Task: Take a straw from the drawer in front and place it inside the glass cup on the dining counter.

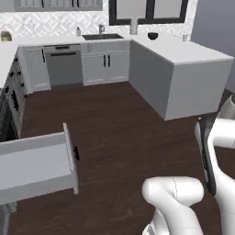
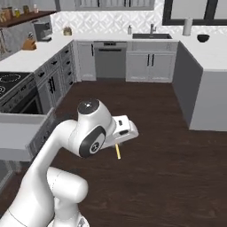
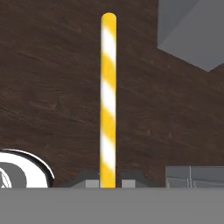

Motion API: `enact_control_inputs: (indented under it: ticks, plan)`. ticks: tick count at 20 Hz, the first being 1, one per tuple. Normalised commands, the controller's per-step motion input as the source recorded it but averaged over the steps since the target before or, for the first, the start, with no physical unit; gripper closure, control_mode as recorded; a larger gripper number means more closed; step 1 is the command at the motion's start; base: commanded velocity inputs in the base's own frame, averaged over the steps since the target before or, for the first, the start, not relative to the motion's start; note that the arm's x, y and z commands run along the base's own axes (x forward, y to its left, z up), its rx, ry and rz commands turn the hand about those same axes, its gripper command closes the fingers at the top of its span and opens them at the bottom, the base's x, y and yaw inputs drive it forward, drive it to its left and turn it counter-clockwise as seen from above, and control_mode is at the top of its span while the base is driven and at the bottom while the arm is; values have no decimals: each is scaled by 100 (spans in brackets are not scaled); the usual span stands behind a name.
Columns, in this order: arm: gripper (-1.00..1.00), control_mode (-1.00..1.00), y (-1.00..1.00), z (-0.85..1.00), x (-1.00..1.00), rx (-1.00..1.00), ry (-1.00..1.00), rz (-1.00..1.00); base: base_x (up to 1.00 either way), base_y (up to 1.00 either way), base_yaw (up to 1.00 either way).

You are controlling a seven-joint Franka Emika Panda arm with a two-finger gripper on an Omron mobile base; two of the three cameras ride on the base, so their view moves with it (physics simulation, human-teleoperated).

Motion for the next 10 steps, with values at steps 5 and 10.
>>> enact_control_inputs:
  ticks: [5,10]
  plan:
    - [100,100,0,0,0,0,0,0,98,-54,-35]
    - [100,100,0,0,0,0,0,0,100,-46,-34]
